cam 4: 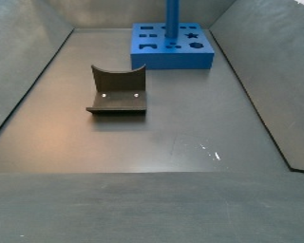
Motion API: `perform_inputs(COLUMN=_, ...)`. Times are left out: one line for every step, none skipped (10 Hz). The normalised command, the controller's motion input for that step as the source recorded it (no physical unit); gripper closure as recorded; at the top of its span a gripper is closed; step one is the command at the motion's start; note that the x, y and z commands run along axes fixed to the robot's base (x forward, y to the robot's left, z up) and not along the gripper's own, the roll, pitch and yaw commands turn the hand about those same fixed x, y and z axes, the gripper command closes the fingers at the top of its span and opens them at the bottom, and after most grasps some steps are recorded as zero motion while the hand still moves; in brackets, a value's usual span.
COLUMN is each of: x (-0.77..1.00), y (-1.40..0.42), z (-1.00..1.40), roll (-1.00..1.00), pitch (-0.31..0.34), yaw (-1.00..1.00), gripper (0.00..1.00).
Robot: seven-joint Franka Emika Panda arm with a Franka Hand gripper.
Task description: Insert the round object.
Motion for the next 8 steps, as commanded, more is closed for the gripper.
perform_inputs(x=0.15, y=-0.07, z=-0.67, roll=-0.01, pitch=-0.019, yaw=-0.09, gripper=1.0)
perform_inputs(x=0.07, y=-0.05, z=-0.7, roll=0.0, pitch=-0.05, yaw=-0.11, gripper=1.0)
perform_inputs(x=0.0, y=-0.04, z=-0.61, roll=-0.01, pitch=-0.067, yaw=-0.19, gripper=1.0)
perform_inputs(x=0.0, y=-0.01, z=-0.51, roll=-0.01, pitch=-0.051, yaw=-0.2, gripper=1.0)
perform_inputs(x=0.0, y=0.0, z=-0.44, roll=0.0, pitch=-0.026, yaw=-0.19, gripper=1.0)
perform_inputs(x=-0.02, y=0.0, z=-0.56, roll=0.0, pitch=-0.029, yaw=-0.21, gripper=1.0)
perform_inputs(x=-0.12, y=0.07, z=-0.59, roll=0.0, pitch=-0.054, yaw=-0.25, gripper=1.0)
perform_inputs(x=-0.08, y=0.15, z=-0.31, roll=-0.1, pitch=-0.114, yaw=-0.14, gripper=1.0)
